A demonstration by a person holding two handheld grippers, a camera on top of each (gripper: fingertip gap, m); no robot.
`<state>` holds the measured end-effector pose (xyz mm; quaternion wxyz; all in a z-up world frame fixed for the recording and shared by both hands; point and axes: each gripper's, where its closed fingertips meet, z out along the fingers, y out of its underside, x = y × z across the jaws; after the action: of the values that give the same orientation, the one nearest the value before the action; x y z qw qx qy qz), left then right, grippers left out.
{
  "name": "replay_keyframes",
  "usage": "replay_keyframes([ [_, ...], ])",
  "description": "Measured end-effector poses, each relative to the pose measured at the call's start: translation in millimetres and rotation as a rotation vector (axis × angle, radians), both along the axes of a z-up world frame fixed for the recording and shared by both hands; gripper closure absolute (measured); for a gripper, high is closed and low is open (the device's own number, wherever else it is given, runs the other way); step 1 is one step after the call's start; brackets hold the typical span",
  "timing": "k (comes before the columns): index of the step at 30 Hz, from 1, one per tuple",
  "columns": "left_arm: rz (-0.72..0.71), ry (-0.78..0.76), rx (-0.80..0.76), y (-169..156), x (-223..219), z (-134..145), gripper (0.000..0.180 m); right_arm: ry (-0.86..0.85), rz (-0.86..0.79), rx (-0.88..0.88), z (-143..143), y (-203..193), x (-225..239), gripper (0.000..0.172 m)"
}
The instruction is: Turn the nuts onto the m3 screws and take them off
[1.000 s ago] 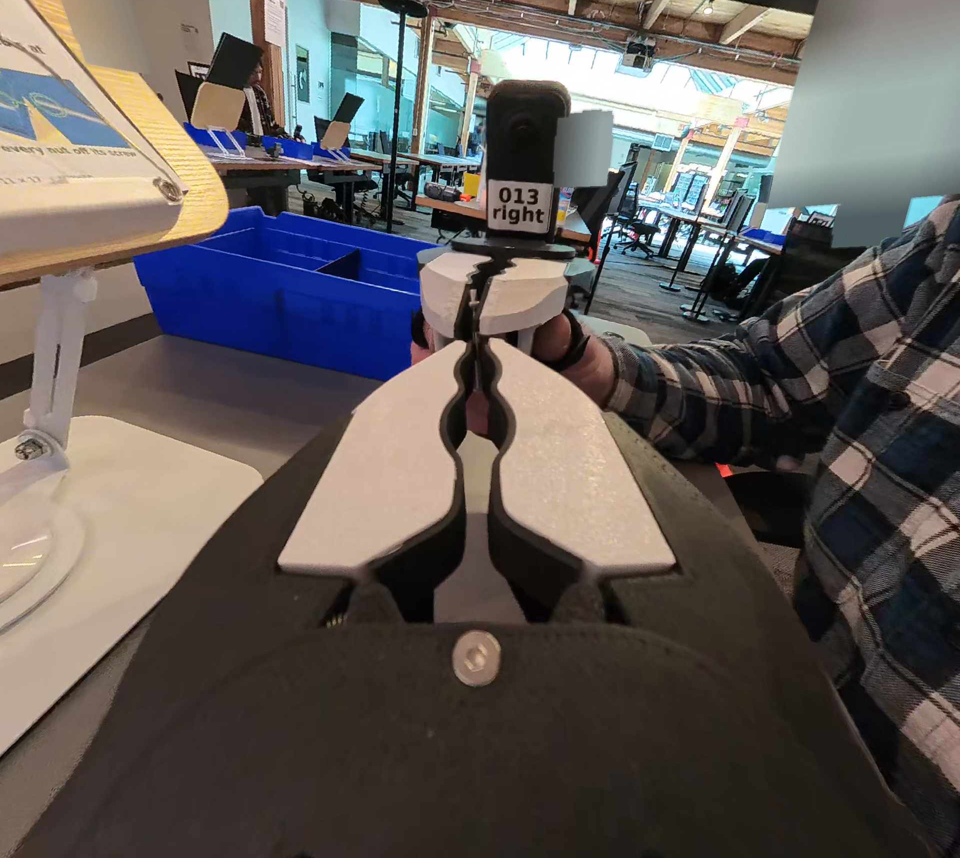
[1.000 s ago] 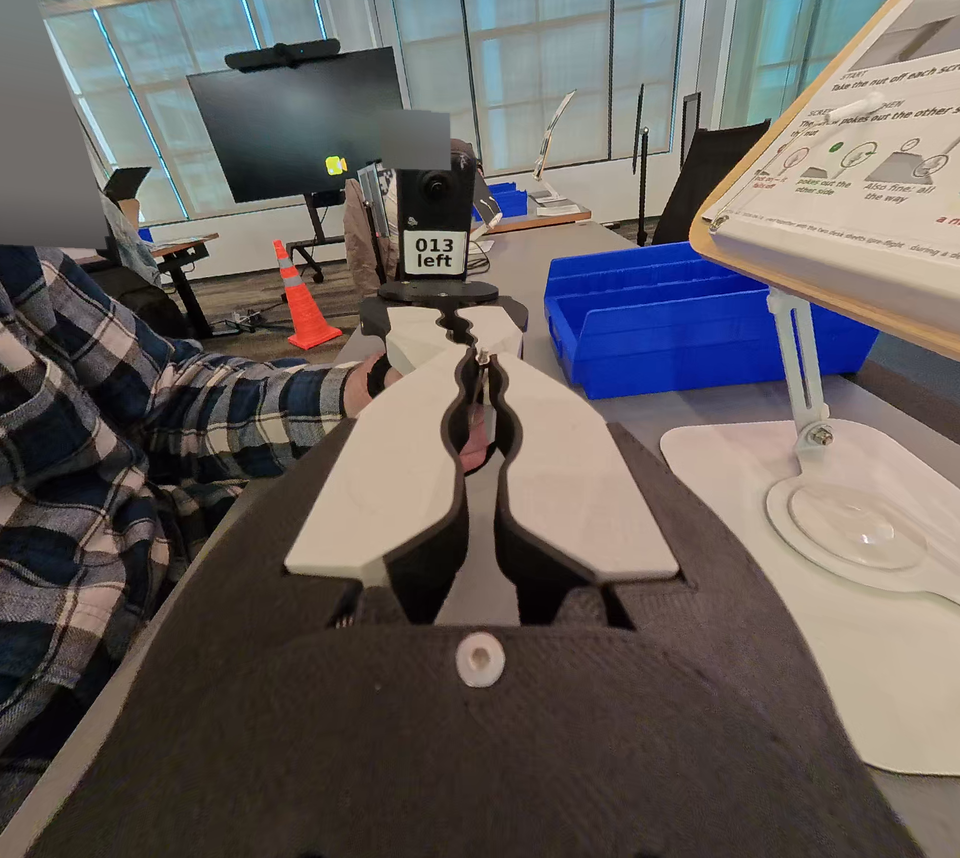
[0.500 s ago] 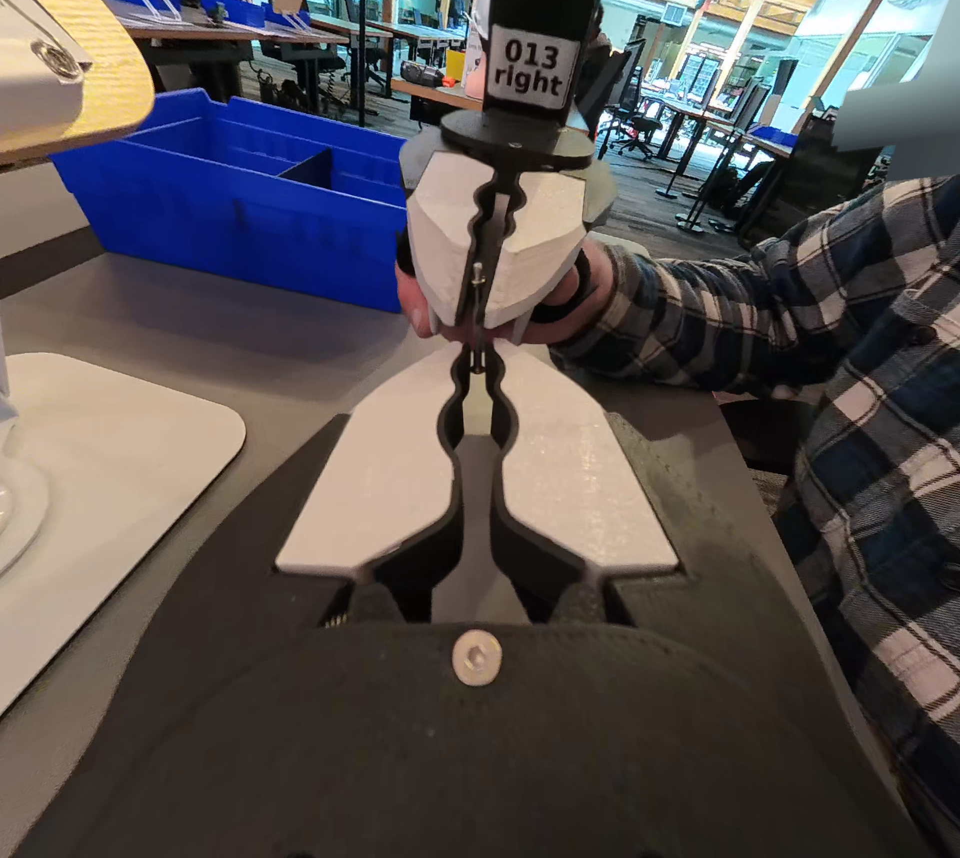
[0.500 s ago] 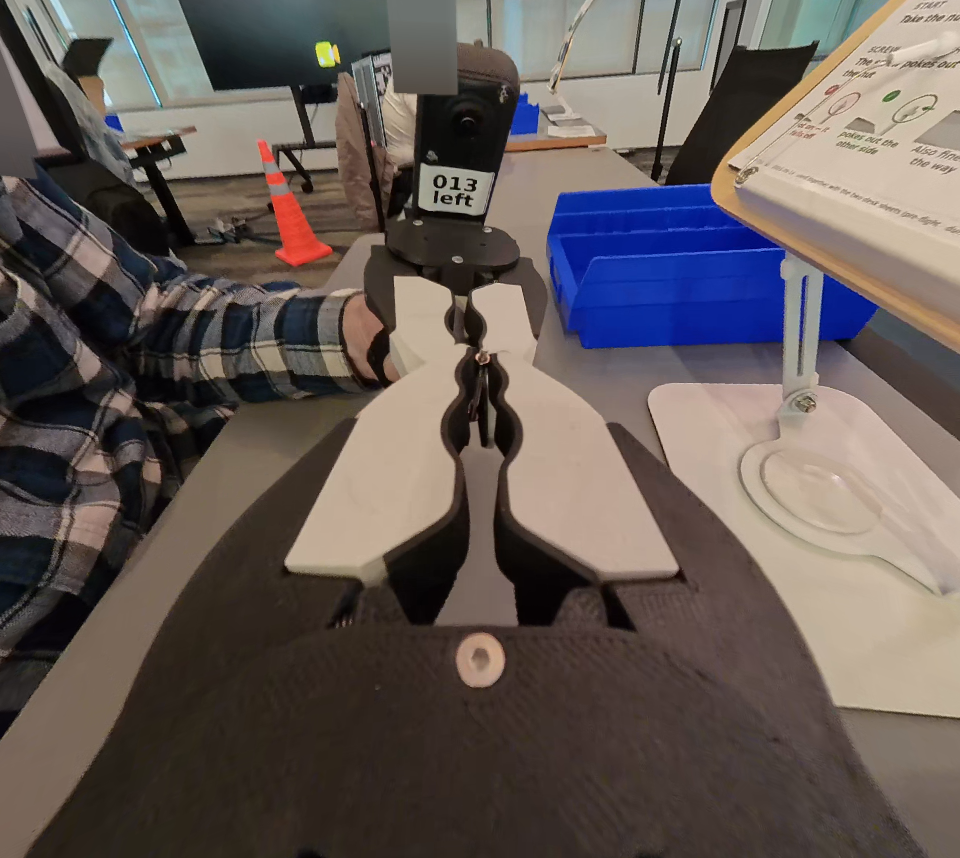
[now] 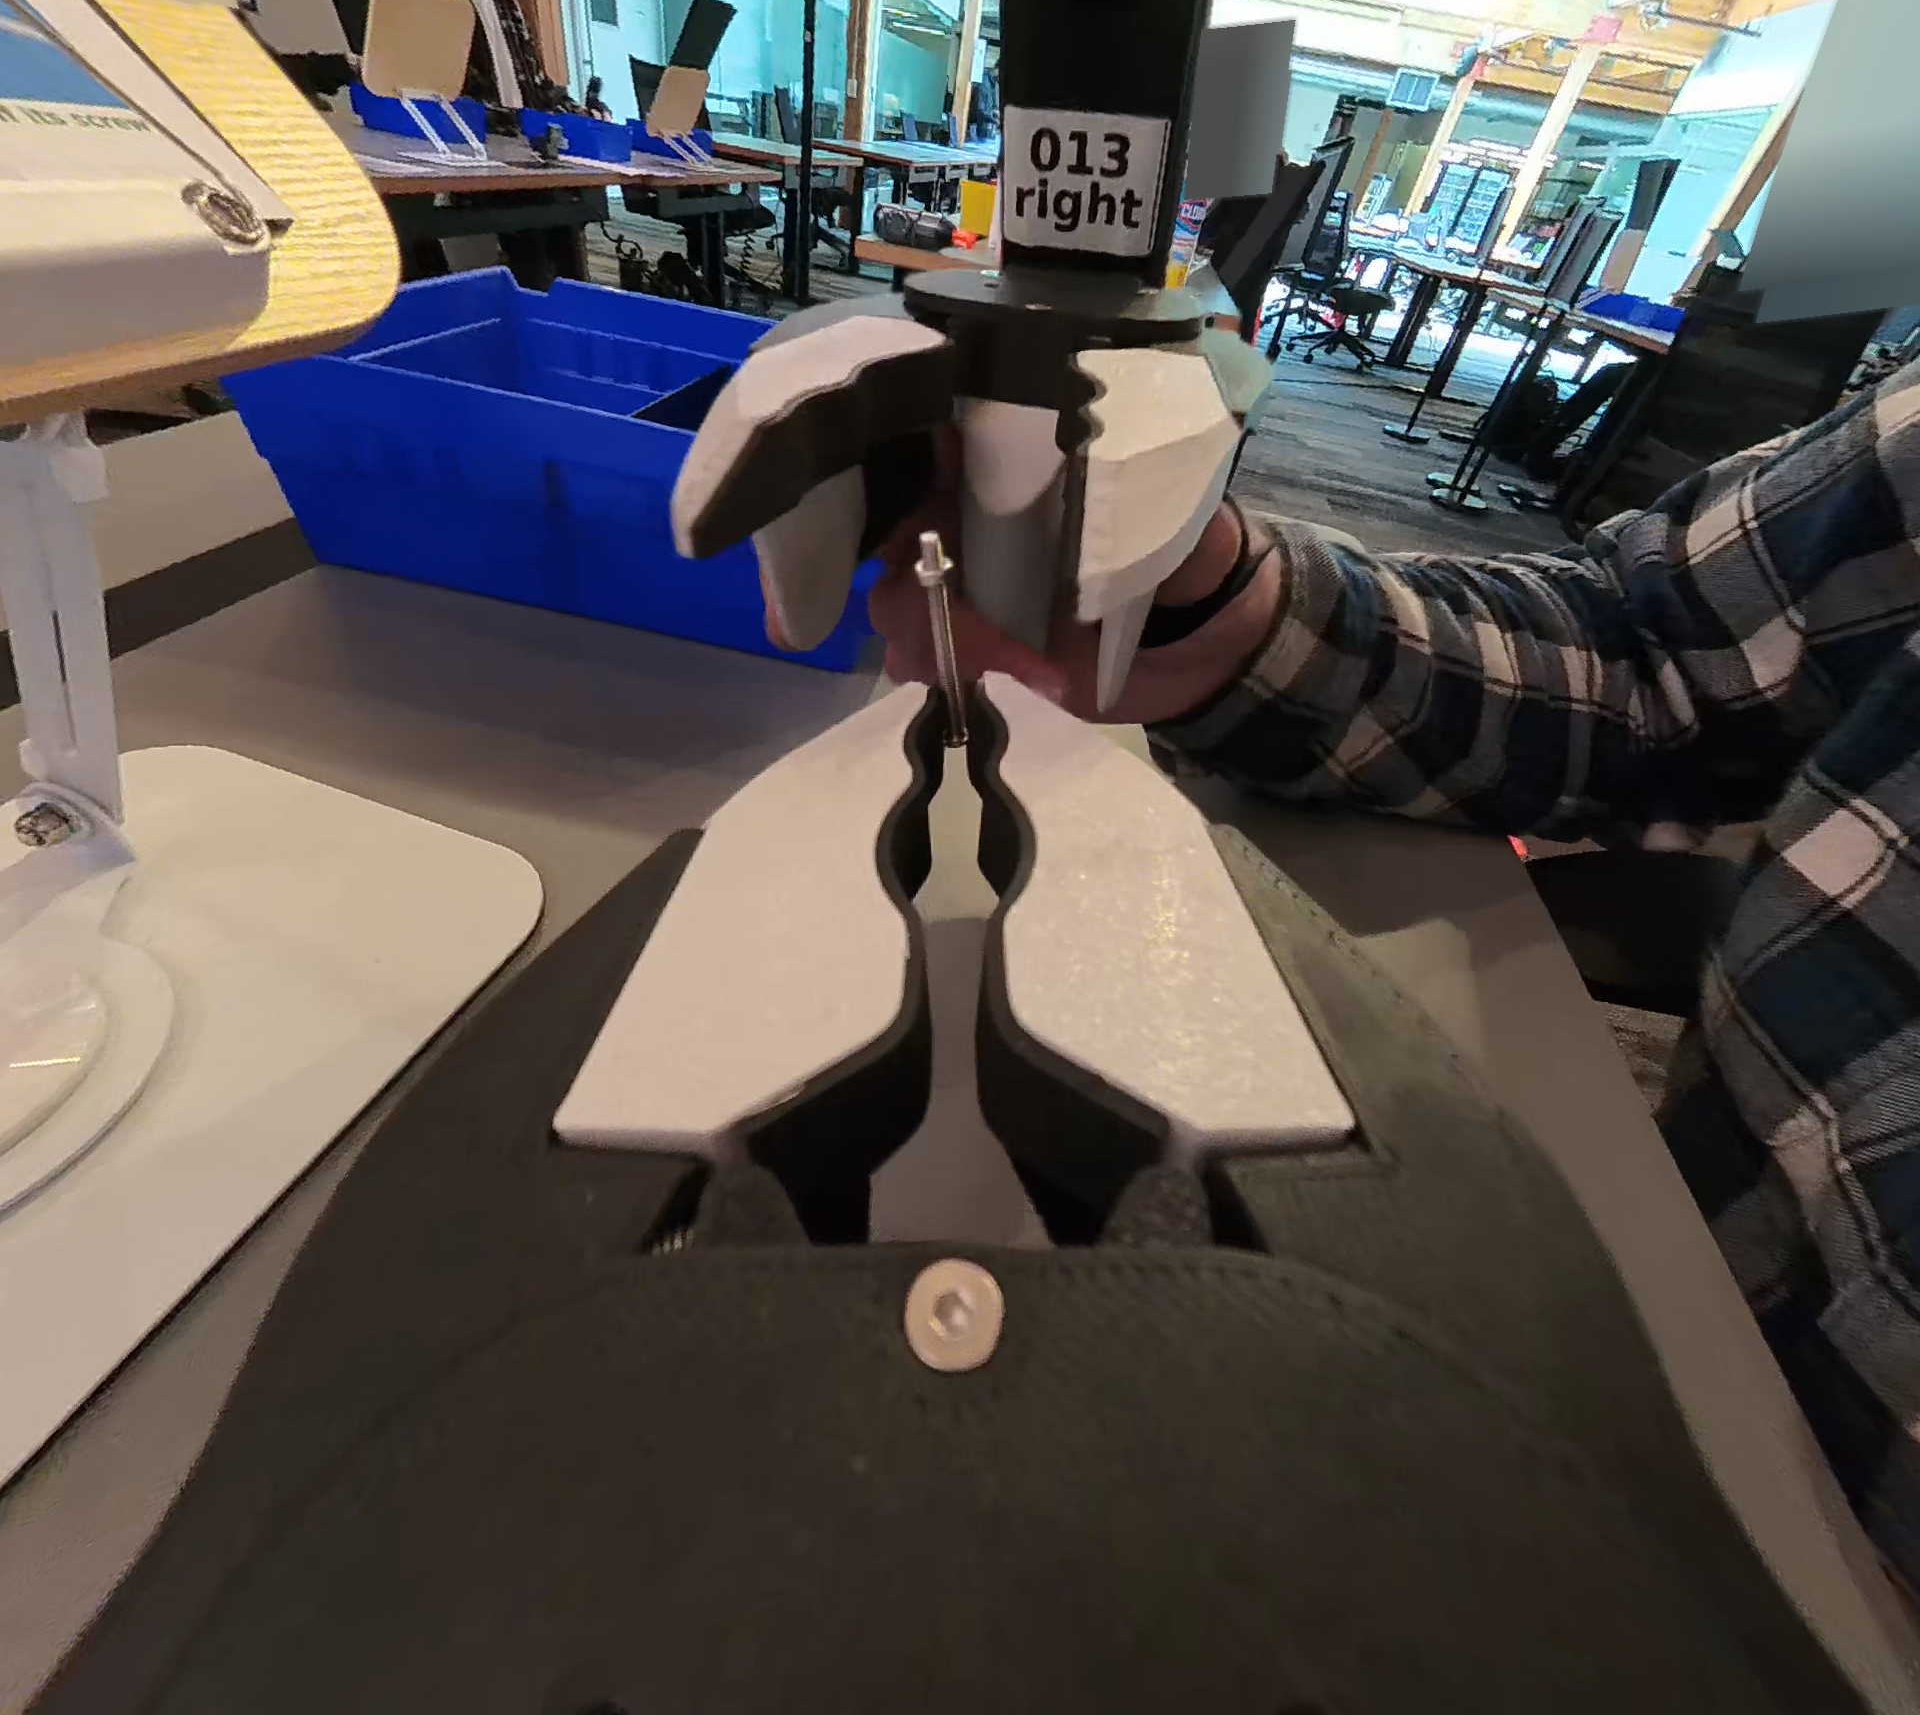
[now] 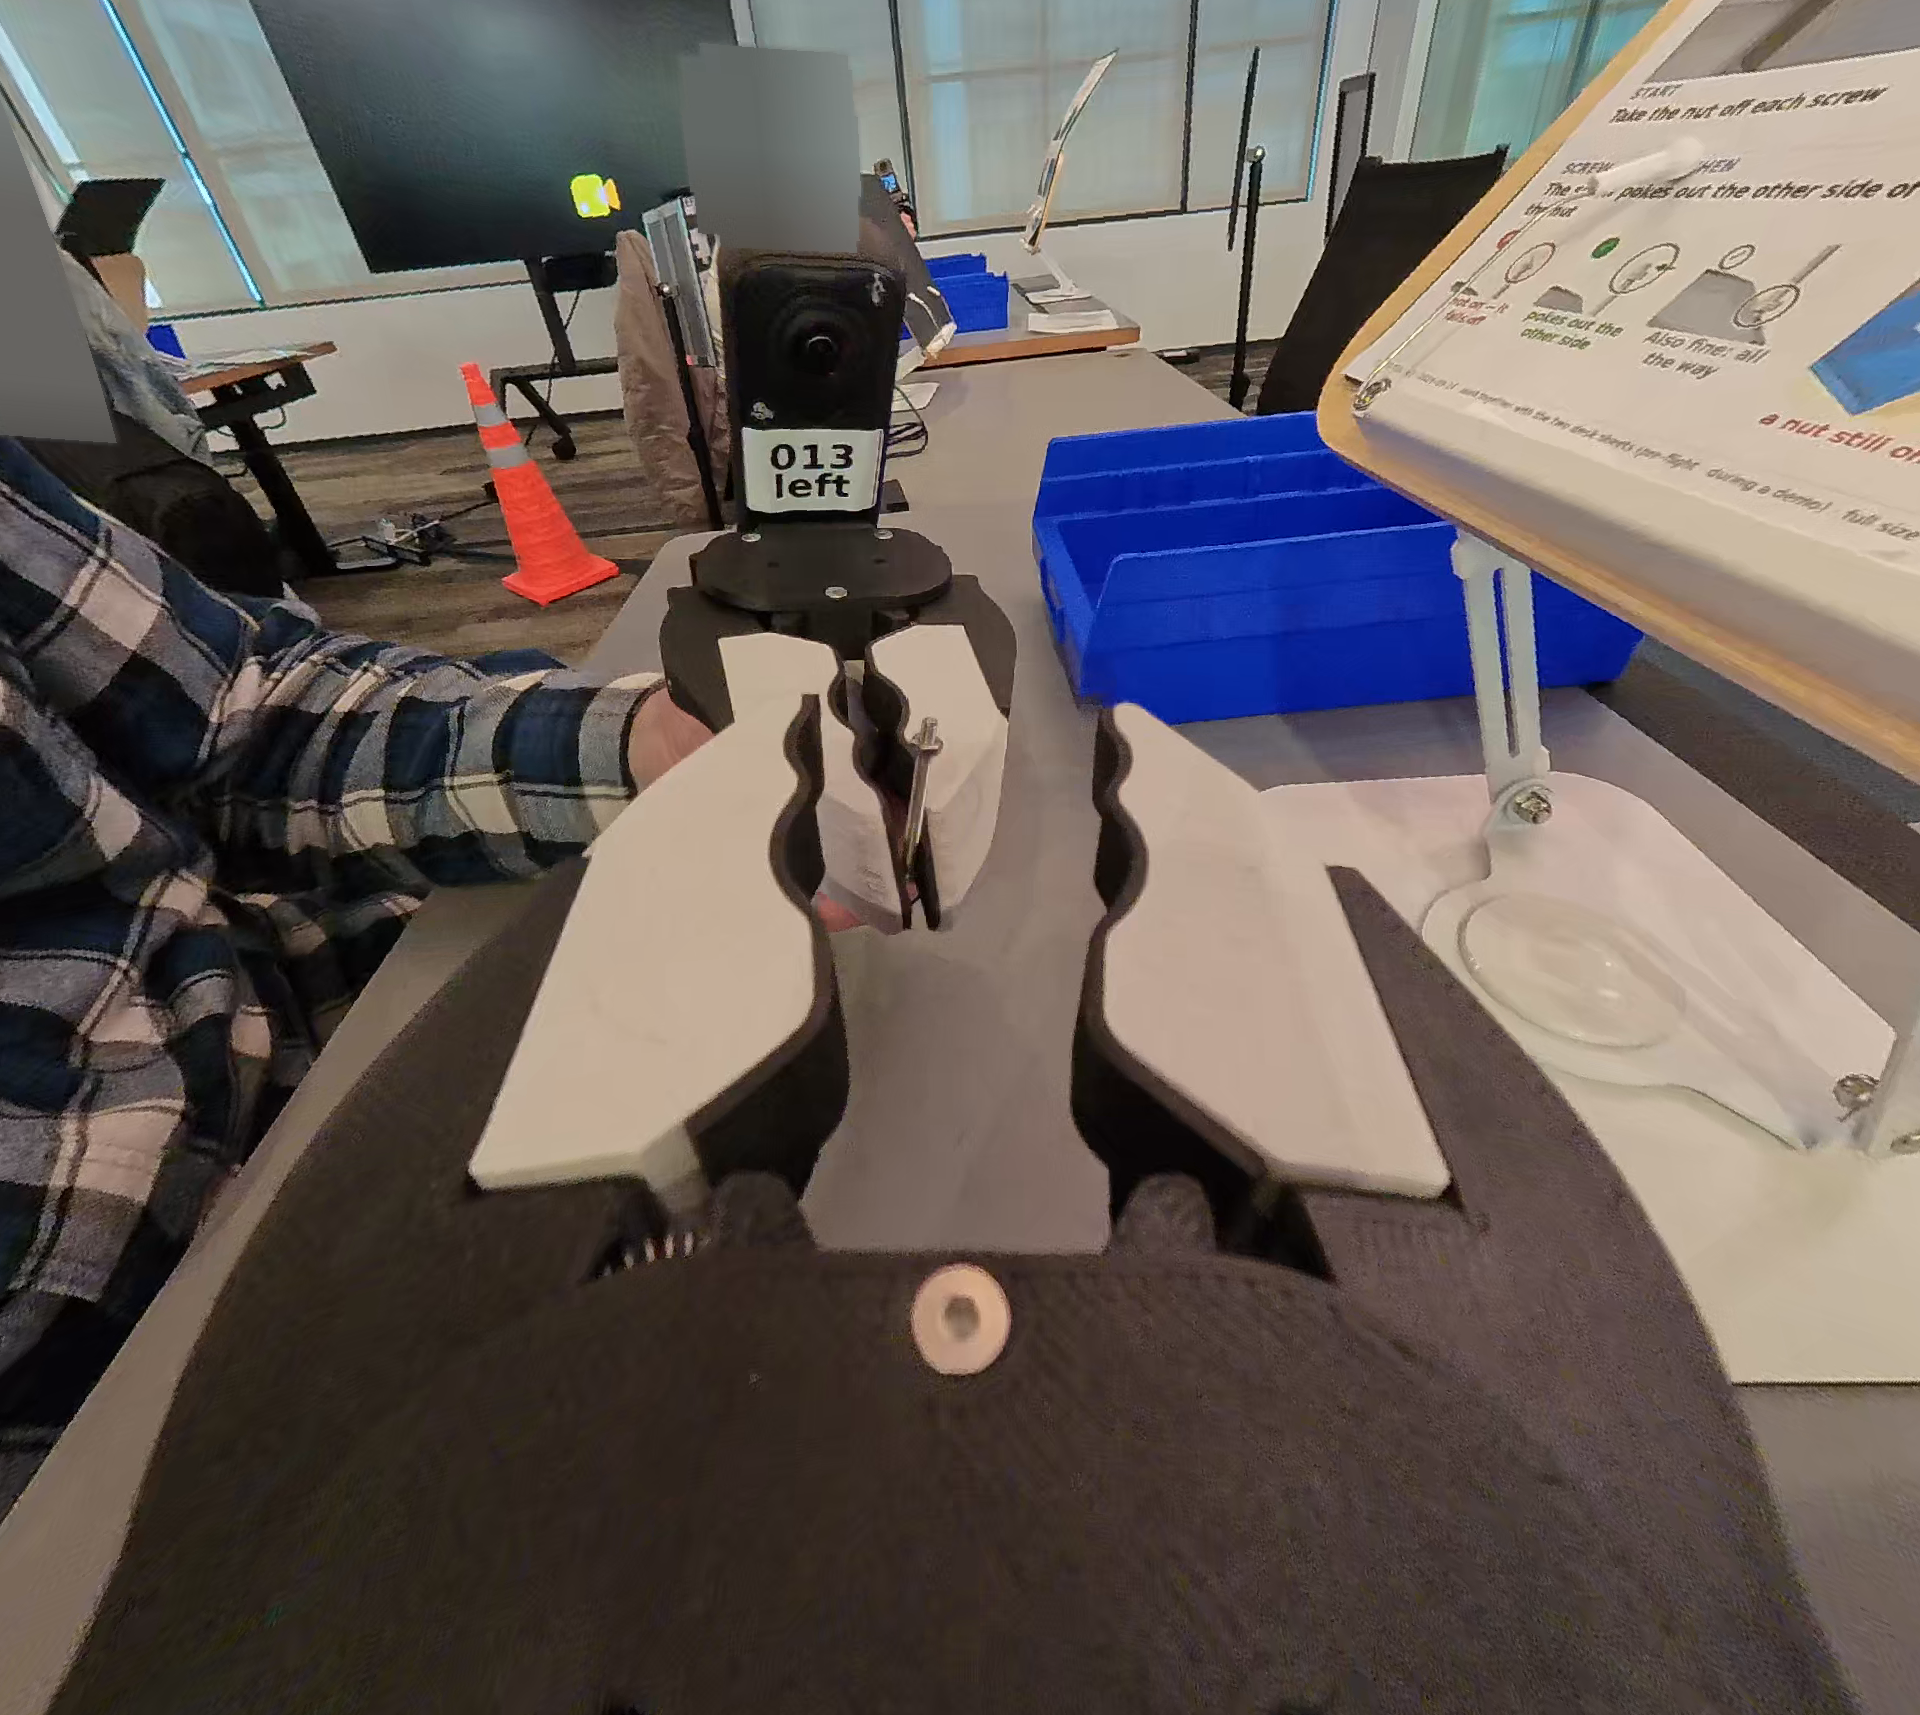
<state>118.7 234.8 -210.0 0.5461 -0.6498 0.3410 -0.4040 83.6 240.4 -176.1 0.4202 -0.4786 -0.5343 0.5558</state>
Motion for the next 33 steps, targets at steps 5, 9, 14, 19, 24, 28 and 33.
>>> replay_keyframes([
  [5,0.005,0.016,0.031,-1.9,6.1,2.4,0.177,0.025,-0.027,0.006,-4.9,-1.1,-7.0,0.119],
  [9,0.016,0.045,0.043,-1.8,7.7,-0.3,0.177,0.038,-0.037,-0.024,-8.4,1.6,-8.8,0.123],
  [14,0.032,0.062,0.061,-1.1,4.2,1.0,0.177,0.036,-0.041,-0.040,-9.6,5.4,-7.5,0.125],
  [19,0.047,0.059,0.068,0.5,-1.5,2.7,0.177,0.045,-0.040,-0.055,-8.1,9.8,-4.3,0.125],
  [24,0.065,0.053,0.073,3.1,-7.9,5.0,0.177,0.052,-0.053,-0.056,-5.7,18.6,2.1,0.124],
  [28,0.065,0.047,0.069,3.6,-9.7,4.1,0.177,0.067,-0.035,-0.068,-5.1,19.3,4.6,0.124],
  [33,0.056,0.056,0.071,2.1,-4.8,1.2,0.177,0.094,0.000,-0.068,-0.3,8.2,0.8,0.121],
])
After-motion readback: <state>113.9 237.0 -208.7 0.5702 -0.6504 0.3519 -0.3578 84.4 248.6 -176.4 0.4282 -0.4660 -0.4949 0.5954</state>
